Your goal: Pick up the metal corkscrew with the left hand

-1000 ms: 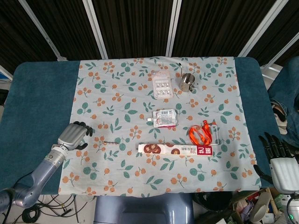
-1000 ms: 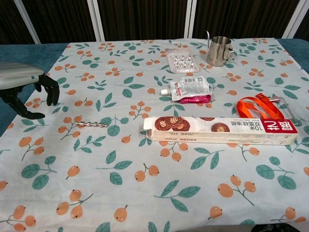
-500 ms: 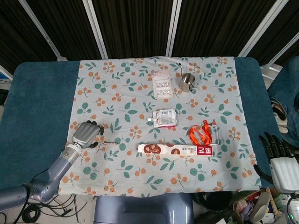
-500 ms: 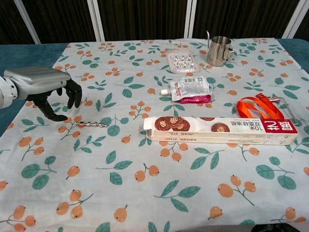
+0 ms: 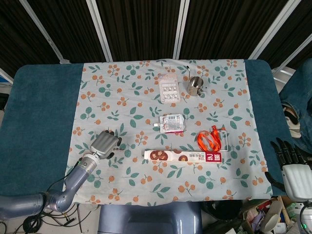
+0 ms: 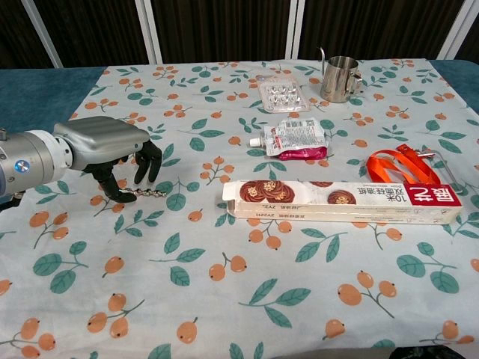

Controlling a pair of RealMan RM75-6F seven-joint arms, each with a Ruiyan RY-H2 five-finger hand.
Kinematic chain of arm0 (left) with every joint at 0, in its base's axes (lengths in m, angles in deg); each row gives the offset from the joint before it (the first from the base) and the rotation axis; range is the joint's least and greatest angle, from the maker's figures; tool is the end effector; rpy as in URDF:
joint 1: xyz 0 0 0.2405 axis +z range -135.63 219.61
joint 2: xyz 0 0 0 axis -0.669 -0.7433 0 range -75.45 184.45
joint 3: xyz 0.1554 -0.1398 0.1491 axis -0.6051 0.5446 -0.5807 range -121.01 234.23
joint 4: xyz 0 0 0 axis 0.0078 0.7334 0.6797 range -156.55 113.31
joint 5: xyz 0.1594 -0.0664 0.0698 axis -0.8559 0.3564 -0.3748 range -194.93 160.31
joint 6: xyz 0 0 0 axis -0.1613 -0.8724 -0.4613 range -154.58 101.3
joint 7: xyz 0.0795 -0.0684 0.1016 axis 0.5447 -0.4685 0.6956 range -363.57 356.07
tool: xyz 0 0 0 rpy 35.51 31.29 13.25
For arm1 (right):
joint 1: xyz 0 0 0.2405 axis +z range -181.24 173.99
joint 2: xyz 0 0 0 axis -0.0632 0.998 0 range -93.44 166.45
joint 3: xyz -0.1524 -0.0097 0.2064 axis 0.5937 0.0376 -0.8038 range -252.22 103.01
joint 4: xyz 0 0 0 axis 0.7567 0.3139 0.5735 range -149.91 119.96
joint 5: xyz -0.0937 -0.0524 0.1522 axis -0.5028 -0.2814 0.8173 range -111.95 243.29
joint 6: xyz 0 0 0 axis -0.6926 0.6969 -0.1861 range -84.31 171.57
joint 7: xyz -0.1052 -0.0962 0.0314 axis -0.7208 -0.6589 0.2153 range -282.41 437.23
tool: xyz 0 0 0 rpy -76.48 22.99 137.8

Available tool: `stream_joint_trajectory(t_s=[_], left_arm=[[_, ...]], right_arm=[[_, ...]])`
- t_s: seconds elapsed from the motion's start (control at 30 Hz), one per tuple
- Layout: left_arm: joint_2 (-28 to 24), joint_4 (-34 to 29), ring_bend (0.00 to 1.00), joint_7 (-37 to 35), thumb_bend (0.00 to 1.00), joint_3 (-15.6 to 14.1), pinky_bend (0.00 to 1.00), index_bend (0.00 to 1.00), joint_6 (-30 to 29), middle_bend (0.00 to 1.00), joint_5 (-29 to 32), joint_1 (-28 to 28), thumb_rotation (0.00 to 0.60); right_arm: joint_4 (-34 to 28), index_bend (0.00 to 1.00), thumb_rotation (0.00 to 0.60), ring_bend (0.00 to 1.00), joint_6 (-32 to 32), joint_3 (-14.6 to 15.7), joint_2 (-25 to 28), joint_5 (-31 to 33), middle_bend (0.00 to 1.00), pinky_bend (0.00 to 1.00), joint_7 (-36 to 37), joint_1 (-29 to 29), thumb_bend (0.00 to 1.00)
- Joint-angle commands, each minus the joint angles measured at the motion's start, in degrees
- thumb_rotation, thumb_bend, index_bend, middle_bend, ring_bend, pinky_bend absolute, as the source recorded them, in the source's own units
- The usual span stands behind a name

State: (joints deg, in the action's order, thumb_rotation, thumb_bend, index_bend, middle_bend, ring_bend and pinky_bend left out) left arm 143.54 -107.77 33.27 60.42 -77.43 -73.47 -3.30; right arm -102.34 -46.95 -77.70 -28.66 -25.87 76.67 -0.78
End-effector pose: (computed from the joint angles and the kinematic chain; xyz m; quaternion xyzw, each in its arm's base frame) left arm -0.1615 0.3223 -0.0207 -0.8253 -0.3062 -0.2400 0.4093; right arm -0.3032 -0.1710 0.1901 0.6101 -0.3239 0.4015 0.6014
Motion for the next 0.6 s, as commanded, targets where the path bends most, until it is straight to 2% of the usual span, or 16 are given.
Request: stream_joint_trajectory(t_s=[0.03,0.27,0.6], left_arm=[[0.41,-0.30,0.29,0.75,0.28,-0.34,0.35,0.44,-0.42,0.49,0.28,-0.26,0.600],[0.94,0.05,0.31,1.28,0.33,-0.56,0.38,0.45,-1.18,0.51,0.72,-0.54,0.600],[1.08,1.29,0.32,1.14,0.33,-1.28,0.39,0.45,-0.96,0.52,1.41,-0.66,0.600]], right_arm=[[0.01,0.01,0.600,0.04,0.05,-0.02,0.02,0.05,0.01,0.14,0.11,0.03,0.15],[-0.03,0.01,0.600,0.04,0.08,-0.02,0.05,0.08,0.01,0.14,0.24,0.04,0.15],[-0.11,0.01,0.600,0.04,0.17,0.00,0.06,0.17,0.01,0.14,0.22,0.04,0.15]])
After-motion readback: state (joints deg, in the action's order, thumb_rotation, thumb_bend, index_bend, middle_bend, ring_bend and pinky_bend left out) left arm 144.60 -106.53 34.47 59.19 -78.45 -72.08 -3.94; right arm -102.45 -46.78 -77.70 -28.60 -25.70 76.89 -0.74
